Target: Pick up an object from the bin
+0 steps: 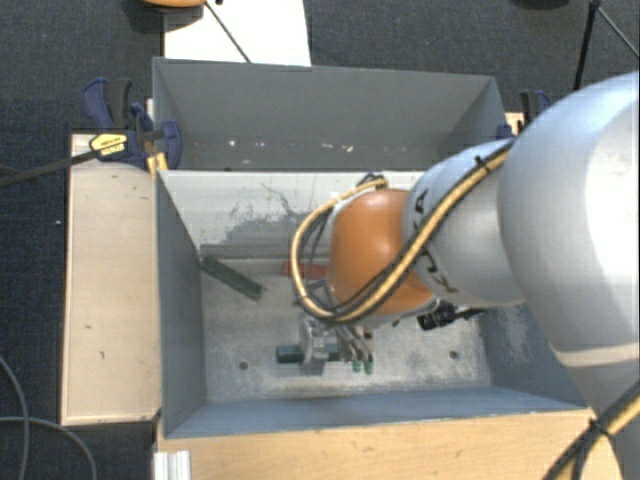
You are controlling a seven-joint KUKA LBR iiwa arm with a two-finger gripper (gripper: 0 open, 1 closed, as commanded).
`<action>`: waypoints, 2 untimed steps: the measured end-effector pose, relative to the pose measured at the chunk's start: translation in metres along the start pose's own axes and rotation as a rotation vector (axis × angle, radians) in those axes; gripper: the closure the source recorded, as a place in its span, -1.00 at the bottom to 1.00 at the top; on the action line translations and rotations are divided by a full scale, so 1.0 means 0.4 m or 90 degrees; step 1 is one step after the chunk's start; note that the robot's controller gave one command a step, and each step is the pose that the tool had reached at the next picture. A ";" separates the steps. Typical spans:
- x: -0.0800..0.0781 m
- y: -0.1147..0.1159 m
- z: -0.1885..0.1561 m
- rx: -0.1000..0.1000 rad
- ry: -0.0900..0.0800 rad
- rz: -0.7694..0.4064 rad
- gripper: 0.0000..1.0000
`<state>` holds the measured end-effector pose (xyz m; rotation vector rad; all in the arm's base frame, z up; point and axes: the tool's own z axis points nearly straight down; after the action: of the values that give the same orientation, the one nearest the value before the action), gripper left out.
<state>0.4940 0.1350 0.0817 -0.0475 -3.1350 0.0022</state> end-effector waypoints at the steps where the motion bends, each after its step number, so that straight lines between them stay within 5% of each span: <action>1: 0.000 0.000 -0.054 0.000 0.000 0.000 1.00; 2: -0.005 0.001 -0.088 -0.002 -0.006 0.000 1.00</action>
Offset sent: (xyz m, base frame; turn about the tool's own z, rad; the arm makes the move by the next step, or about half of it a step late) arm 0.0001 0.0001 0.0410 0.0000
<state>0.4960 0.1355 0.1170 -0.0486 -3.1443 -0.0020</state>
